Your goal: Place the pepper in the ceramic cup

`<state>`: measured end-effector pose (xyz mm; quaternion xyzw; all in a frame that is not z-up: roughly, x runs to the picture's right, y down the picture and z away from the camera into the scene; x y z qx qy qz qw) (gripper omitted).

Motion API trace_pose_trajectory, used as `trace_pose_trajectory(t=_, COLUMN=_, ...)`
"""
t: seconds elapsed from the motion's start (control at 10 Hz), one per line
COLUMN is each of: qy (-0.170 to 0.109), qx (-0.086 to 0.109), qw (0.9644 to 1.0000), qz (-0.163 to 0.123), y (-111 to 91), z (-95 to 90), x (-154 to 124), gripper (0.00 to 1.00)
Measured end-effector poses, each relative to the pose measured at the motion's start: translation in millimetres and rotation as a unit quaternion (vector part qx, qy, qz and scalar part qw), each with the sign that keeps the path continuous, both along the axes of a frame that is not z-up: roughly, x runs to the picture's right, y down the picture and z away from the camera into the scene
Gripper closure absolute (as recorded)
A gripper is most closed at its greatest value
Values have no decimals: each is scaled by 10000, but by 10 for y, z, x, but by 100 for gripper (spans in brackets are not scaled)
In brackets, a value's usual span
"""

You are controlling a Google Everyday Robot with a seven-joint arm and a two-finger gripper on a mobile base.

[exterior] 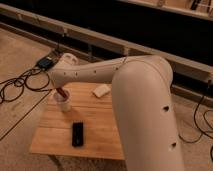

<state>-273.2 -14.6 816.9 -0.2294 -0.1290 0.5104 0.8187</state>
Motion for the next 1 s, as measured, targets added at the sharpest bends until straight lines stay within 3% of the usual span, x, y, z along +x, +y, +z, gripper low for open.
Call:
trace_pose_trajectory(t=0.5, qy=-63, qx=-7, qw=9997, qz=215, y=3, z=-3, x=50, gripper=20)
trace_pose_trajectory(t=1.0, qy=-64, qx=-8, qw=9998, qz=212, y=7, z=-2, x=47, gripper=20)
